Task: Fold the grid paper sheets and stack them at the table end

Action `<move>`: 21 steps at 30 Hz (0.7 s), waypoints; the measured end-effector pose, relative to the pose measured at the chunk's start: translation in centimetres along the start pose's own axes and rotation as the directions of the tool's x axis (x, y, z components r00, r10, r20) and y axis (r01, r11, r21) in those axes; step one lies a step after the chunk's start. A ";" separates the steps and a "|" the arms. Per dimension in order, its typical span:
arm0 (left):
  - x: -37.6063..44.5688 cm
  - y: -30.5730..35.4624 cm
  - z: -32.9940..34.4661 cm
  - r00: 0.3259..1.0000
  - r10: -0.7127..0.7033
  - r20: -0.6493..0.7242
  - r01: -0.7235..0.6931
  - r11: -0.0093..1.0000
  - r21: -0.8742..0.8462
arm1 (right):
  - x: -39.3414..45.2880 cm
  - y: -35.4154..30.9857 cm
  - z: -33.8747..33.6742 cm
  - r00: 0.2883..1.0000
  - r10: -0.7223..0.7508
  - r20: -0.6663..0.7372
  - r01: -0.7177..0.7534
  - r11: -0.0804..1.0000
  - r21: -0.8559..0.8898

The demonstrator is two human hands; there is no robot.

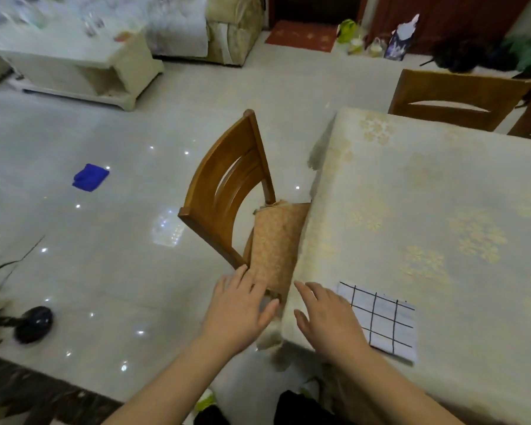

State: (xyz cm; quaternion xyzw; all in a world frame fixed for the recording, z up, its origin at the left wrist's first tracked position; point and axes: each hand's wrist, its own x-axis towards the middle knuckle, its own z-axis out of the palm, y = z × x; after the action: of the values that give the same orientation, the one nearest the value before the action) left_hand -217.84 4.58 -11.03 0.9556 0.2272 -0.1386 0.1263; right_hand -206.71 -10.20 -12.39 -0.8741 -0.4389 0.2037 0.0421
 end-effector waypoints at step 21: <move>-7.3 -25.1 -11.6 0.987 -0.131 -0.095 0.138 0.987 0.077 | 8.4 -27.2 -6.4 0.992 -0.059 -0.110 0.053 0.997 -0.058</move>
State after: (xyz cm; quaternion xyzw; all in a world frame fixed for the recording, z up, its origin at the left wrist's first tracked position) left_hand -233.48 26.90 -2.38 0.9478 0.2906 -0.1133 0.0664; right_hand -220.13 13.63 -2.39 -0.8723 -0.4657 0.1409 0.0481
